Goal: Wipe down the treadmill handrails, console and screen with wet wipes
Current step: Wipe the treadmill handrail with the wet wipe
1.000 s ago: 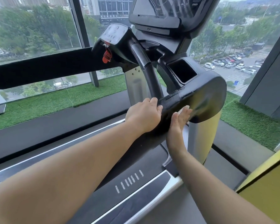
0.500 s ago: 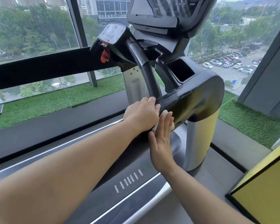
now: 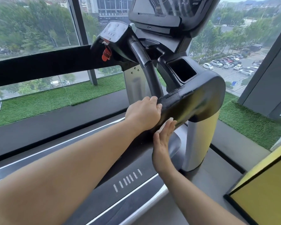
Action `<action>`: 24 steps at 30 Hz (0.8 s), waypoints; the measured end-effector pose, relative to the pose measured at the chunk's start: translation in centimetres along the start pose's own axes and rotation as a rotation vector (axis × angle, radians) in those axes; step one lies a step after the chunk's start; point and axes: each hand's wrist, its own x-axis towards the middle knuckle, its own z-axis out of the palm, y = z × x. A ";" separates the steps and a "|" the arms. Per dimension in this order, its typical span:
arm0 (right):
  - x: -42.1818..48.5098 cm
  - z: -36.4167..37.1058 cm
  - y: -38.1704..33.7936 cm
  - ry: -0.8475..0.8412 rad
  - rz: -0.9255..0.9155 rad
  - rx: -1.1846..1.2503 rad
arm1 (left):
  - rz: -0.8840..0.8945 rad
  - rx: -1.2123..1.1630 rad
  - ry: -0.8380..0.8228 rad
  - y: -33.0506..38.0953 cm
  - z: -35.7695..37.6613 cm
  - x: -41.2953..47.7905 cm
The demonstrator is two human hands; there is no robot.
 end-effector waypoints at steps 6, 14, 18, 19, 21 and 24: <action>6.7 -4.2 -0.3 0.221 0.320 0.235 | 0.009 0.001 -0.014 0.0 0.0 0.1; 1.2 -0.4 0.5 0.072 0.350 0.294 | 0.015 -0.010 0.002 -0.2 0.0 0.1; 4.8 -3.0 0.3 0.202 0.421 0.286 | 0.021 -0.022 -0.002 -0.2 0.0 0.2; 4.9 -3.1 0.3 0.199 0.439 0.343 | 0.019 -0.024 -0.003 -0.2 0.0 0.2; 3.4 -1.9 0.2 0.122 0.392 0.330 | 0.019 -0.026 0.001 -0.2 0.0 0.2; -1.1 1.0 0.1 -0.006 0.204 0.297 | 0.018 -0.024 0.012 -0.2 0.0 0.2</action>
